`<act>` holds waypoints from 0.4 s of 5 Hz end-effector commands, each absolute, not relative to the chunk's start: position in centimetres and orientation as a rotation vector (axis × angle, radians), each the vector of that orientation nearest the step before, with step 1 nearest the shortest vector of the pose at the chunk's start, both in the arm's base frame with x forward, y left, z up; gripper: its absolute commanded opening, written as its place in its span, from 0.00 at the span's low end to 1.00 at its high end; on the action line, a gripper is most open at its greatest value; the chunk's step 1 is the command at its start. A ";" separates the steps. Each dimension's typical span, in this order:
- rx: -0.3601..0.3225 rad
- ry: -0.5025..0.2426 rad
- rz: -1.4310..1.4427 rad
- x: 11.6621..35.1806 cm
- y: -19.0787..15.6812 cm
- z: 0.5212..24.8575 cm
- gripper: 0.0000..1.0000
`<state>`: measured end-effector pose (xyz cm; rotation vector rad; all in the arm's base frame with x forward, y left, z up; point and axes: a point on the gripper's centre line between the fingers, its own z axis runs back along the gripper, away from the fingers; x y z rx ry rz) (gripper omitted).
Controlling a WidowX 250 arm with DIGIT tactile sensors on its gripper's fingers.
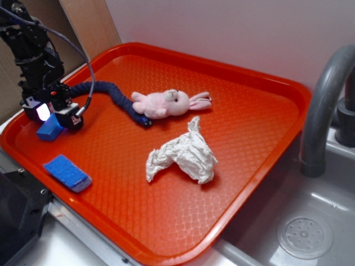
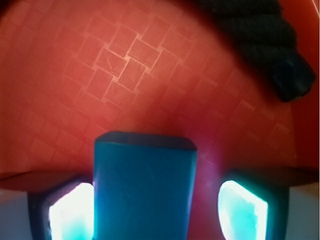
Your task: Grab the blue block.
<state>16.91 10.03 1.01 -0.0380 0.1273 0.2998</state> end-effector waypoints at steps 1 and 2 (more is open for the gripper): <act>0.036 0.097 0.281 16.2 8.3 0.8 0.00; 0.091 0.069 0.314 16.5 7.7 2.9 0.00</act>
